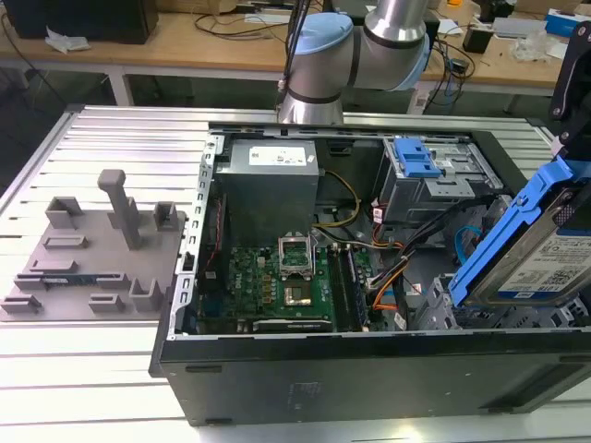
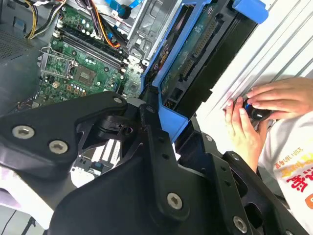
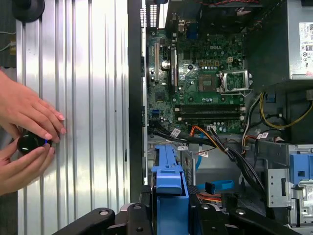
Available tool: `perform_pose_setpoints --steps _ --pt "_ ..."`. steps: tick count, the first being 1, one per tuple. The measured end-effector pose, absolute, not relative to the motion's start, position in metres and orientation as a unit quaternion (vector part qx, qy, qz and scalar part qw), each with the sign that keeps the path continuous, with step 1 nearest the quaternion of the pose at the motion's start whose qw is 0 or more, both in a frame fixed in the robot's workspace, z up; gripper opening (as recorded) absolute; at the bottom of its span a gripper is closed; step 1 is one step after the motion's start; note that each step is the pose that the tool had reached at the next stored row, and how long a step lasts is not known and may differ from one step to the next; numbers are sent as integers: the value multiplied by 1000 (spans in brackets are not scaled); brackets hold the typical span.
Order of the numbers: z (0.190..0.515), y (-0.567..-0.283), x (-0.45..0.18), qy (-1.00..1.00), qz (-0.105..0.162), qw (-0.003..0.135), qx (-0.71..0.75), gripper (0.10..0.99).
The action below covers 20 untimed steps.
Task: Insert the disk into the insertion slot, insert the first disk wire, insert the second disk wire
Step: 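Insert the disk into the insertion slot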
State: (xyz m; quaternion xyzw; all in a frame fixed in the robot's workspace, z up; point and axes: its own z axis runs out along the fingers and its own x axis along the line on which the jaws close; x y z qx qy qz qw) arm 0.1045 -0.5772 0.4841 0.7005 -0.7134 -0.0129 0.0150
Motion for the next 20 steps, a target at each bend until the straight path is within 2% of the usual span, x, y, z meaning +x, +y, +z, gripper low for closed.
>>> perform_pose_setpoints --steps 4,6,11,17,20 --pt "484 -577 104 -713 -12 14 701 369" --pt "484 -577 104 -713 1 1 701 369" --pt "482 -577 103 -713 -10 -12 701 369" --pt "482 -577 103 -713 -10 -12 701 369" --pt "482 -571 103 -713 -6 -17 701 369"
